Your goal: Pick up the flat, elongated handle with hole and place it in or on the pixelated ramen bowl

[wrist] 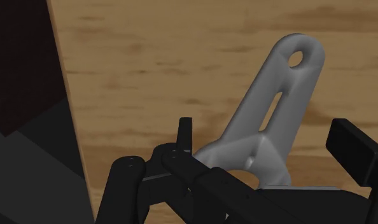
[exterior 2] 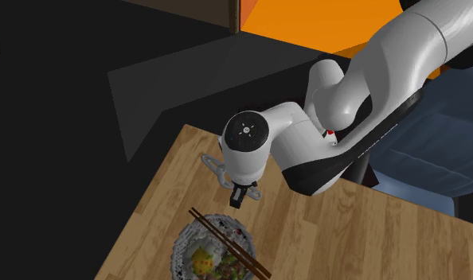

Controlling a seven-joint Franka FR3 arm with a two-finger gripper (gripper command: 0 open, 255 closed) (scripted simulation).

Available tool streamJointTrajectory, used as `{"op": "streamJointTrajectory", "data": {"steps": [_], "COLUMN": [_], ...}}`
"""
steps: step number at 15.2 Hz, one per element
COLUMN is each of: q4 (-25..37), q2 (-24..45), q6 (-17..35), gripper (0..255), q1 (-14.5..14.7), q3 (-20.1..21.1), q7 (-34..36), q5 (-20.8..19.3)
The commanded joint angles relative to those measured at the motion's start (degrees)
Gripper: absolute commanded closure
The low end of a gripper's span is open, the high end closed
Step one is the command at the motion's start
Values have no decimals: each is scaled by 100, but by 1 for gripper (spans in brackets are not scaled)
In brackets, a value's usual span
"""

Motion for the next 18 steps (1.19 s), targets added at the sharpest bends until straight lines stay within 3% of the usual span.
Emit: {"op": "streamJointTrajectory", "data": {"steps": [1,2,3,12,18], "q4": [-1,0,0,0,334], "q2": [1,0,0,1,-170], "q6": [2,1,1,2,-507], "gripper": [0,0,255,255,255], "q1": [0,0,0,0,12], "q3": [1,1,1,1,-189], "q7": [1,0,0,1,-12], "q5": [0,0,0,1,-73]}}
